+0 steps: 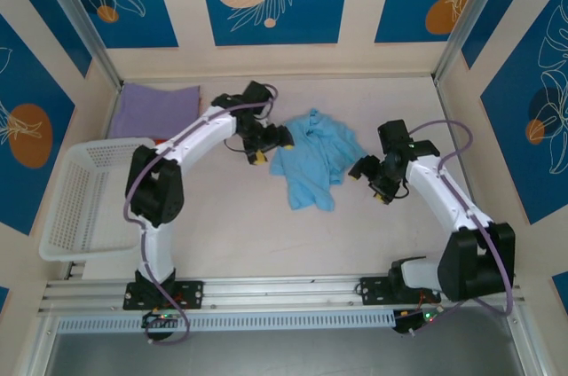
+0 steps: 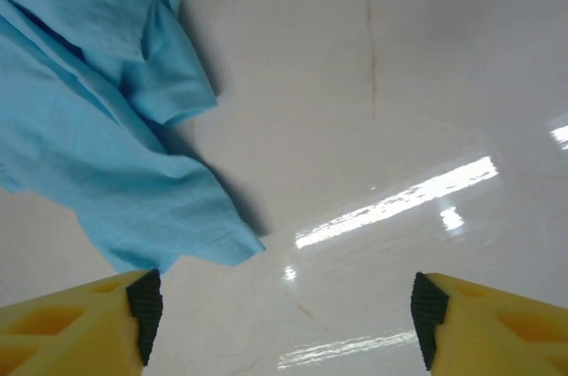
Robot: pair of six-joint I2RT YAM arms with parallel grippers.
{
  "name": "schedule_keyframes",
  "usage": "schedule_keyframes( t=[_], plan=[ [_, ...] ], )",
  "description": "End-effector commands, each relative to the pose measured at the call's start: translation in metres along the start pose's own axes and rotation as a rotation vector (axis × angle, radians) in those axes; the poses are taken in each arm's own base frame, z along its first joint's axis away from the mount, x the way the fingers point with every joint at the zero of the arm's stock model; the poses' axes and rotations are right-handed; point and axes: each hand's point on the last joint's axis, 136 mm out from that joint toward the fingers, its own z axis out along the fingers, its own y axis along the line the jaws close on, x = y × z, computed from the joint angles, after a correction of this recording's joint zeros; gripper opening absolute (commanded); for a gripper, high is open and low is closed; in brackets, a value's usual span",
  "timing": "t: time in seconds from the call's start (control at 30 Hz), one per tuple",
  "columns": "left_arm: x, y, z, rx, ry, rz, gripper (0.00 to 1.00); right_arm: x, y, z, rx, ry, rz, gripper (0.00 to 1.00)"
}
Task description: Fold and stack the t-shirts
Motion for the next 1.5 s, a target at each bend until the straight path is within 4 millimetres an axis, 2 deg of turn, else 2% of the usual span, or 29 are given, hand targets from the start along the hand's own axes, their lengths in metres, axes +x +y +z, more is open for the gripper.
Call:
schedule_keyframes(
  t=[0.0,0.07,0.13,0.2,0.3,0.4,0.5,0.63,0.73,0.77,0.83,0.9,0.97,1.03,1.1,1.23,1.33,1.4,1.47],
  plan=[
    [0.048,-0.038,0.028,0.105,0.198,0.137,0.79,0.016,0.027,0.016,-0.141,0.155,0.008,0.67],
    [0.059,-0.038,0.040,0.054,0.225,0.224,0.80,0.019,0.027,0.025,-0.138,0.204,0.030,0.63],
    [0.068,-0.047,0.050,0.069,0.245,0.287,0.82,0.017,0.017,0.030,-0.069,0.201,0.068,0.62],
    [0.074,-0.054,0.059,0.052,0.251,0.377,0.84,0.008,-0.006,0.025,0.049,0.142,0.129,0.65],
    [0.077,-0.054,0.076,-0.066,0.235,0.521,0.82,0.003,-0.023,0.018,0.080,0.101,0.207,0.67],
    [0.090,-0.054,0.102,-0.138,0.249,0.593,0.79,0.007,-0.040,0.007,0.141,0.058,0.253,0.69],
    [0.097,-0.044,0.122,-0.260,0.232,0.655,0.77,0.018,-0.052,-0.001,0.167,0.007,0.264,0.71],
    [0.102,-0.032,0.139,-0.356,0.214,0.656,0.70,0.028,-0.062,-0.003,0.168,0.005,0.271,0.71],
    [0.103,-0.024,0.149,-0.402,0.203,0.659,0.60,0.030,-0.059,-0.004,0.150,0.007,0.235,0.71],
    [0.104,-0.022,0.152,-0.417,0.200,0.665,0.53,0.031,-0.059,-0.005,0.142,0.005,0.228,0.71],
    [0.104,-0.018,0.156,-0.446,0.189,0.671,0.33,0.032,-0.056,-0.005,0.131,-0.003,0.206,0.72],
    [0.101,-0.017,0.151,-0.467,0.165,0.662,0.01,0.034,-0.053,-0.004,0.116,-0.001,0.178,0.72],
    [0.090,-0.026,0.132,-0.482,0.087,0.668,0.00,0.033,-0.049,-0.005,0.097,-0.010,0.155,0.72],
    [0.077,-0.044,0.100,-0.467,-0.019,0.685,0.00,0.030,-0.043,-0.006,0.074,-0.024,0.125,0.72],
    [0.061,-0.064,0.055,-0.433,-0.147,0.689,0.00,0.025,-0.037,-0.008,0.059,-0.035,0.091,0.72],
    [0.034,-0.090,-0.040,-0.314,-0.397,0.647,0.00,0.009,-0.024,-0.013,0.025,-0.071,0.048,0.73],
    [0.024,-0.086,-0.096,-0.234,-0.532,0.582,0.00,-0.009,-0.004,-0.016,-0.054,-0.095,0.022,0.73],
    [0.022,-0.073,-0.132,-0.194,-0.623,0.529,0.00,-0.024,0.017,-0.018,-0.150,-0.096,0.004,0.73],
    [0.021,-0.054,-0.157,-0.175,-0.684,0.480,0.00,-0.037,0.039,-0.017,-0.234,-0.093,-0.020,0.73]
  ],
)
